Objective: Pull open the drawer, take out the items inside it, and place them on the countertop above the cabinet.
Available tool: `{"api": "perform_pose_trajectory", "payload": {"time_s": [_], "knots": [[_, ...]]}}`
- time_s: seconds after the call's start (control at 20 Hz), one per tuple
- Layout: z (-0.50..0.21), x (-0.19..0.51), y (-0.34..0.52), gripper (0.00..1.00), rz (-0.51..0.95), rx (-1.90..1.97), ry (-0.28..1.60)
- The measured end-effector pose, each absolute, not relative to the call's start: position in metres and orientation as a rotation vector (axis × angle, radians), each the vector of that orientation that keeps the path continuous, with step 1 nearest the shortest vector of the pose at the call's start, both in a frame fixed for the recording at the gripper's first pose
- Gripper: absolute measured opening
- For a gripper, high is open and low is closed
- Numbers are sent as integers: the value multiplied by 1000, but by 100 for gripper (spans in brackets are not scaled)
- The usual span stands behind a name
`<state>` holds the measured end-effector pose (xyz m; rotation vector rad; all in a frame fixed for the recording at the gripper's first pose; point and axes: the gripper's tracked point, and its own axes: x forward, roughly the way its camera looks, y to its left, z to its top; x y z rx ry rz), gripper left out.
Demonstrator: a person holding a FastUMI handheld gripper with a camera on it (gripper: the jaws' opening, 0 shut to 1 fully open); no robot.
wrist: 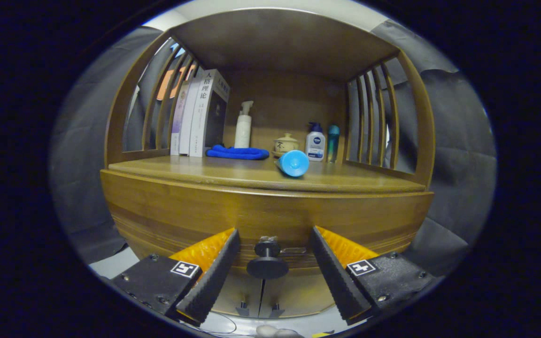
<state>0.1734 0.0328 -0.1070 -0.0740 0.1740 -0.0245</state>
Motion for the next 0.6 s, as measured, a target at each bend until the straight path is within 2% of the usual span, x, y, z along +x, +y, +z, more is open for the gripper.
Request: {"api": "perform_pose_trajectory", "payload": {"time_s": [0.6], "knots": [[-107,179,33,99,-22,-90,228]]}}
